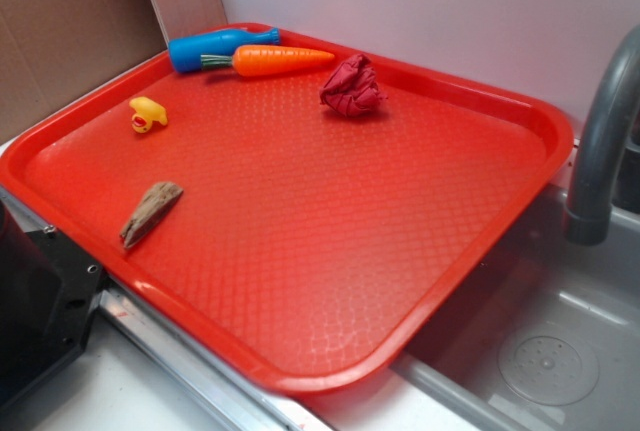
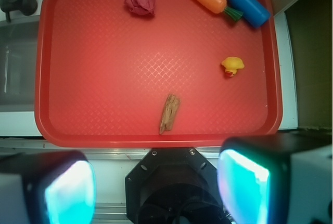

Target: Grab the red paper.

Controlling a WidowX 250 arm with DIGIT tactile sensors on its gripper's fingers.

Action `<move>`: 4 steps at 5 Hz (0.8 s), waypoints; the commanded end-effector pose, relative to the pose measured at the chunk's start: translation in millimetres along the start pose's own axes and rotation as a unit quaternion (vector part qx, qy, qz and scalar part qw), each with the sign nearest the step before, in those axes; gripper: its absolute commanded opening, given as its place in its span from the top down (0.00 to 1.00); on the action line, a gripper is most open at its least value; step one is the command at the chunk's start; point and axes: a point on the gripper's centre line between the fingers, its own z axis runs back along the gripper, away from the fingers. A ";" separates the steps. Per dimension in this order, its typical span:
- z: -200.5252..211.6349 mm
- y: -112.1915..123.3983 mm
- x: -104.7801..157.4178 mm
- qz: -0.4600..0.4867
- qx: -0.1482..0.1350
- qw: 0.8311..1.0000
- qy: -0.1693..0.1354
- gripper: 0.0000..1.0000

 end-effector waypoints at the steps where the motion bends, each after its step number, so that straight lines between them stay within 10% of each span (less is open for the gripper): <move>1: 0.0 0.0 0.0 0.000 0.000 1.000 0.000 0.00; 4: -103.2 -5.8 126.9 -0.052 0.010 0.994 -0.093 0.00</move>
